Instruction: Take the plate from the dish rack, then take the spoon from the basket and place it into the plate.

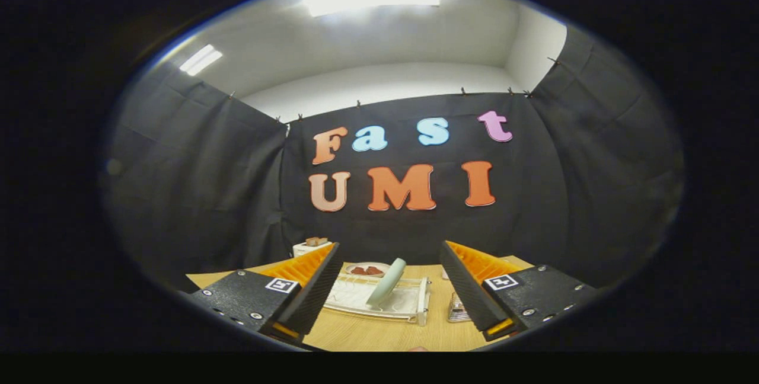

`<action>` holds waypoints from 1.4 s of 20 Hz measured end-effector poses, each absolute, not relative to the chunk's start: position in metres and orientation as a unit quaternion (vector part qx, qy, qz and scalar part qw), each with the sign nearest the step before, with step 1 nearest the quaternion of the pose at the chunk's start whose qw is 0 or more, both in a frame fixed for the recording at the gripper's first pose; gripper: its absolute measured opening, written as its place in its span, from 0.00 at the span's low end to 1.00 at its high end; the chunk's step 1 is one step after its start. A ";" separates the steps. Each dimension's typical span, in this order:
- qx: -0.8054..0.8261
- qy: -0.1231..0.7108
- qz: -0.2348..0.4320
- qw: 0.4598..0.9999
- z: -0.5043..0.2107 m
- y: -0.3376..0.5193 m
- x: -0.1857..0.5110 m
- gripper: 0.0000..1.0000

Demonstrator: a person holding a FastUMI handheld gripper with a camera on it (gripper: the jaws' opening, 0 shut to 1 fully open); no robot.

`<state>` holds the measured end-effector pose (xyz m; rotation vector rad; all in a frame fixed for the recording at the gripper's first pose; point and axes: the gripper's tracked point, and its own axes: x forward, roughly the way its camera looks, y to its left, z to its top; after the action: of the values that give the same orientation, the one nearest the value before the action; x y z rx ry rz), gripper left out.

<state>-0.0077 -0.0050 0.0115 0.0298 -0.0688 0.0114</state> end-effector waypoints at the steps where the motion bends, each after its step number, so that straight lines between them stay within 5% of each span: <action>1: 0.017 -0.036 0.006 0.999 0.013 -0.005 -0.008 0.98; 16: -0.010 -0.094 0.001 0.996 0.006 -0.012 0.039 0.98; 28: 0.012 0.047 0.043 0.998 -0.046 -0.004 0.143 0.98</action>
<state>0.1428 -0.0039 -0.0464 0.0245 0.0937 0.0866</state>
